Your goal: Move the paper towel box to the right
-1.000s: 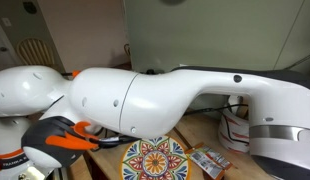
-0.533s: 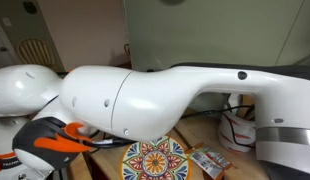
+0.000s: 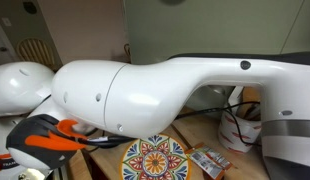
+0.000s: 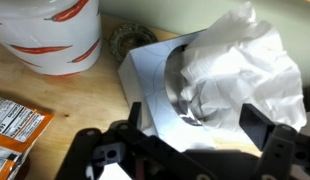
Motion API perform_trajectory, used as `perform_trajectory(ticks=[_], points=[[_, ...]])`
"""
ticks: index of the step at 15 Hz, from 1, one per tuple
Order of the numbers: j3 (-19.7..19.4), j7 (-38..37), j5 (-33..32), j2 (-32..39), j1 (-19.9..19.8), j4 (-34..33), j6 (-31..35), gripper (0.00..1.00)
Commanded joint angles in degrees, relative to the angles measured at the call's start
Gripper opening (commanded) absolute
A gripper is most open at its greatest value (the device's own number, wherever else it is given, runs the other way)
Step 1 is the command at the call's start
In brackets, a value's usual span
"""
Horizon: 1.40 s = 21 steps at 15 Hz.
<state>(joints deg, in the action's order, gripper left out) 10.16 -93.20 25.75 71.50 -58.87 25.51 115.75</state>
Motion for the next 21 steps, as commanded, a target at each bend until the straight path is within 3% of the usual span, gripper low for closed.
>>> perform_trajectory(ticks=[1,4,9,16,21], points=[[-2.4,3.0,-2.3,-2.5,-0.8,1.2,-1.7,1.00],[-3.3,9.0,-3.6,-4.0,-1.7,1.3,-3.8,1.00],[-4.5,22.0,-5.8,-7.5,-2.5,1.7,-12.6,1.00],[-8.5,35.1,-11.6,-9.9,2.8,1.0,-13.3,1.00],[-10.7,49.1,-14.1,-14.2,2.4,1.0,-15.8,1.00]])
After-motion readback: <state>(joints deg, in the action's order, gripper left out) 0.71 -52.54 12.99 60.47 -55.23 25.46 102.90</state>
